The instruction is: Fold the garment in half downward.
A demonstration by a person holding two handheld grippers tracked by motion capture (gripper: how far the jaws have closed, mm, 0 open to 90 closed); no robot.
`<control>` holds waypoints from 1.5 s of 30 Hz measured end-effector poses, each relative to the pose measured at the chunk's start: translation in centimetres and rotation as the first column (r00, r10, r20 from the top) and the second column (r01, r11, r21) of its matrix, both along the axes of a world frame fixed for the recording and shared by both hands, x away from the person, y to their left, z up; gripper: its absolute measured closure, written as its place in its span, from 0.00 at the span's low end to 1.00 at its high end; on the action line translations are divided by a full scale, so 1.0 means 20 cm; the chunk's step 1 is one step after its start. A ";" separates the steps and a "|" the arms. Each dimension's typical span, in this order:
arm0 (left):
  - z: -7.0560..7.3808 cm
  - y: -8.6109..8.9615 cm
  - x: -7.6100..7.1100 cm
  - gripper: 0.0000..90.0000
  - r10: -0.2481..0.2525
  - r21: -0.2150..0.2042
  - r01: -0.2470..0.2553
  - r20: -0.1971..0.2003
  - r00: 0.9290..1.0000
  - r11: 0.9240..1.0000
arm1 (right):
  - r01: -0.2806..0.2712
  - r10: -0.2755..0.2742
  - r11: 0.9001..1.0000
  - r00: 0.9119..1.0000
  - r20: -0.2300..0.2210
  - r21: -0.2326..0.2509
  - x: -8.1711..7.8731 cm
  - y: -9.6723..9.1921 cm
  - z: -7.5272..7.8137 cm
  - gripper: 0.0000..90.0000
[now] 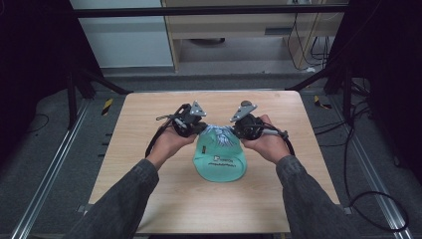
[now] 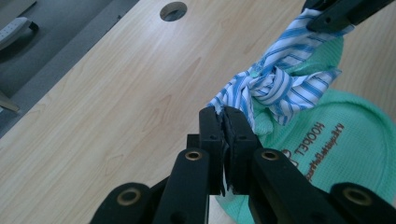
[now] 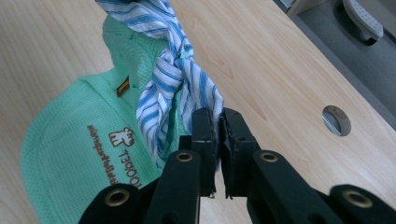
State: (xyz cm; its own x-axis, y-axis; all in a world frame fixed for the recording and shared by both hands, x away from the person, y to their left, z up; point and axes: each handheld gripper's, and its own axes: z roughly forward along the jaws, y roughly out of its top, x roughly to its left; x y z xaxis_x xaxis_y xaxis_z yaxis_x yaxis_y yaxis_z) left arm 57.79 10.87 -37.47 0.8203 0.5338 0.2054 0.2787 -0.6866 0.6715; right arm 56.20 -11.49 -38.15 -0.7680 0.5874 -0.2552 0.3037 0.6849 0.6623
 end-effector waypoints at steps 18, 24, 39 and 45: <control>-0.12 0.02 -0.14 0.97 -0.031 -0.009 0.030 -0.014 0.999 0.999 | -0.053 0.053 0.999 0.999 -0.006 -0.005 -0.16 -0.01 -0.11 0.94; -0.16 0.03 -0.17 0.97 -0.039 -0.010 0.038 -0.008 0.999 0.999 | -0.073 0.073 0.997 0.997 -0.008 0.004 -0.20 -0.01 -0.14 0.94; -0.23 0.05 -0.24 0.97 -0.048 -0.040 0.047 -0.020 0.999 0.998 | -0.086 0.086 0.996 0.996 -0.021 0.016 -0.27 -0.01 -0.21 0.94; -0.27 0.06 -0.27 0.96 -0.059 -0.051 0.058 -0.020 0.998 0.997 | -0.093 0.093 0.996 0.995 -0.017 0.016 -0.30 -0.02 -0.22 0.94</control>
